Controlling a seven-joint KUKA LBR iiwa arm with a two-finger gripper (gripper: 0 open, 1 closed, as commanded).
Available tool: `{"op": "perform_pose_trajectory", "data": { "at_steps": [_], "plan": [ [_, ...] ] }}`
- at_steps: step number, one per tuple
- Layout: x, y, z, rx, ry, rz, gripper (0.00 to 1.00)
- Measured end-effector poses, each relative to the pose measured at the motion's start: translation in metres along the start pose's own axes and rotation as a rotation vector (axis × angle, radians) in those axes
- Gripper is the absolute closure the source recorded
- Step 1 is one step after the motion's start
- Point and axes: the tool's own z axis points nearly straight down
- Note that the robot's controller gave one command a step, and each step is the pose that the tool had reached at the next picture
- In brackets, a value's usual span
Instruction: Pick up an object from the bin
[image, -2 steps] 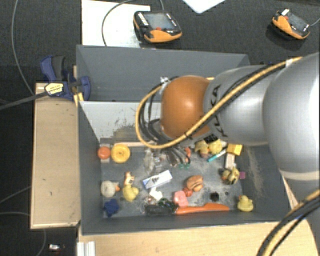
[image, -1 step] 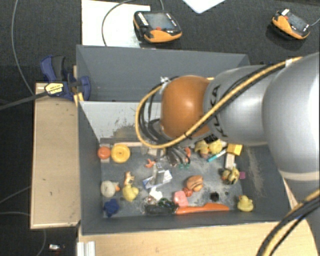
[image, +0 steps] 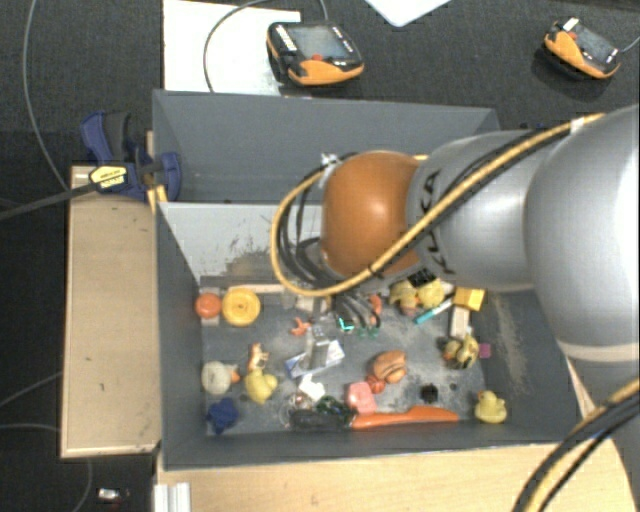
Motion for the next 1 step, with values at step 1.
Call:
{"op": "perform_pose_trajectory", "data": {
  "at_steps": [1],
  "plan": [
    [0.0000, 0.0000, 0.0000, 0.000, 0.000, 0.001, 0.00]
  ]
}}
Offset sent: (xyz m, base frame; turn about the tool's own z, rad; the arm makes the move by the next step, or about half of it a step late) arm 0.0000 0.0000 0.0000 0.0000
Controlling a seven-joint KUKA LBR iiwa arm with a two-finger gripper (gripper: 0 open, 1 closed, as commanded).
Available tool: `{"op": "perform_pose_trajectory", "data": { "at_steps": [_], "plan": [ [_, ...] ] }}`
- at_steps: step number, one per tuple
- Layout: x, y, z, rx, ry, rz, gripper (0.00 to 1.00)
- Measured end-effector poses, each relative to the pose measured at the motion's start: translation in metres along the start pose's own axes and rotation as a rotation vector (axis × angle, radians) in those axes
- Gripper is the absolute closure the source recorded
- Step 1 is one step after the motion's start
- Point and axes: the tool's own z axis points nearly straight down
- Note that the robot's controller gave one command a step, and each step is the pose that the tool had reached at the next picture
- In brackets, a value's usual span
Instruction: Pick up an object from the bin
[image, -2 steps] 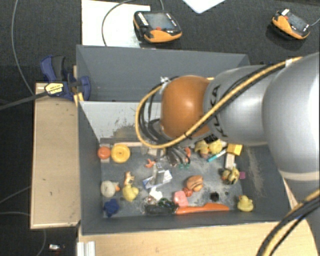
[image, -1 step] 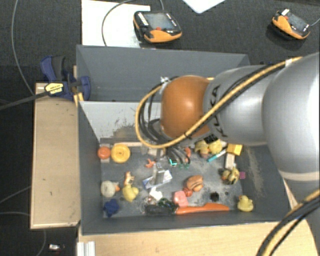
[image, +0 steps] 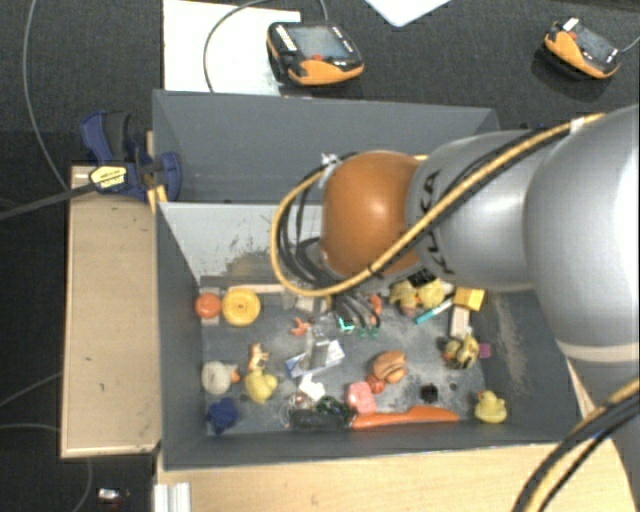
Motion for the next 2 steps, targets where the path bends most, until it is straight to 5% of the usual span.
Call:
{"op": "perform_pose_trajectory", "data": {
  "at_steps": [2],
  "plan": [
    [0.0000, -0.0001, 0.0000, 0.000, 0.000, 0.002, 0.00]
  ]
}}
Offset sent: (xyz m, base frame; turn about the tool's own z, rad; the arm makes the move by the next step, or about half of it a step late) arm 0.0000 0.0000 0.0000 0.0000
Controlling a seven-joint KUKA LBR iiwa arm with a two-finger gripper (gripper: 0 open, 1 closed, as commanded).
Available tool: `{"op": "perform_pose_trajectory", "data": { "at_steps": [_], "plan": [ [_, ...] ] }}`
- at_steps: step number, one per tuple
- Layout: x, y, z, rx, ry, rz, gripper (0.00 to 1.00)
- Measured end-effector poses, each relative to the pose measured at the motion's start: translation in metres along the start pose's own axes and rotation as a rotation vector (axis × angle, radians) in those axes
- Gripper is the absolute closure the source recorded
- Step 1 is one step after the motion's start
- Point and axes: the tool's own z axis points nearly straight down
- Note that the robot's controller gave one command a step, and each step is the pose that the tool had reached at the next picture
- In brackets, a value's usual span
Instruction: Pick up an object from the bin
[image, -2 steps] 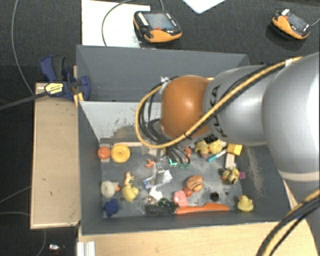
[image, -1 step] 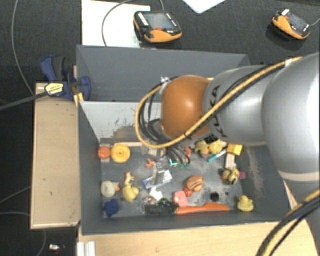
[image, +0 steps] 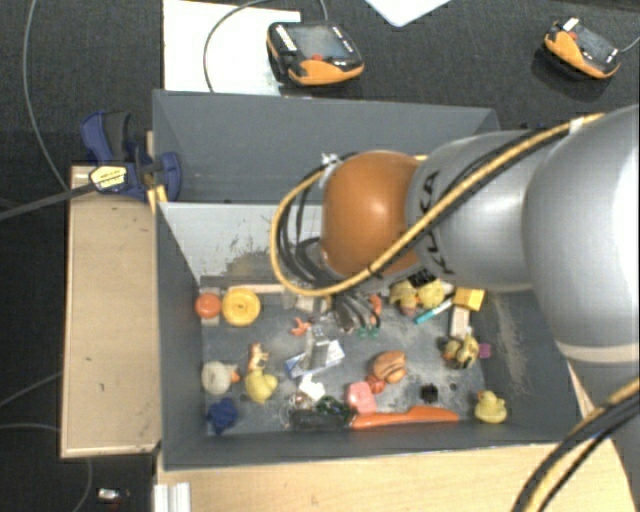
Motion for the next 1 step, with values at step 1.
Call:
{"op": "perform_pose_trajectory", "data": {
  "at_steps": [1],
  "plan": [
    [0.0087, -0.0055, 0.0054, -0.001, -0.008, -0.052, 0.00]
  ]
}}
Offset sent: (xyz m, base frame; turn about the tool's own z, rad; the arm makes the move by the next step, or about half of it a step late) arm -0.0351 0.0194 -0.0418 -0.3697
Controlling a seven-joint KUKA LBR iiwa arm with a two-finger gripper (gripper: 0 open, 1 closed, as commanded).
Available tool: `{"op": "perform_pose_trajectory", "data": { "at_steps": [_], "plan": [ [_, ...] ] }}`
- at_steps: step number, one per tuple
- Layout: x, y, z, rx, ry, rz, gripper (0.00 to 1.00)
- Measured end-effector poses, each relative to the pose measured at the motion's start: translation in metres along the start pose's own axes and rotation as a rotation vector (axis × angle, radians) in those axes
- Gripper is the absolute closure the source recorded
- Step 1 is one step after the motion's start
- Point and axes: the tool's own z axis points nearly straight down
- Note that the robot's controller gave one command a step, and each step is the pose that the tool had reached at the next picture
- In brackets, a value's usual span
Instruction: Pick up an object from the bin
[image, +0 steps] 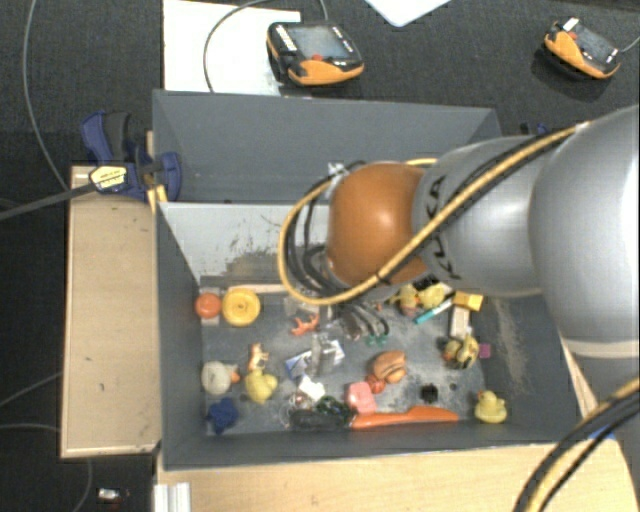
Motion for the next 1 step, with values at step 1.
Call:
{"op": "perform_pose_trajectory", "data": {
  "at_steps": [1],
  "plan": [
    [0.0193, 0.0330, 0.0338, -0.002, -0.001, -0.315, 1.00]
  ]
}}
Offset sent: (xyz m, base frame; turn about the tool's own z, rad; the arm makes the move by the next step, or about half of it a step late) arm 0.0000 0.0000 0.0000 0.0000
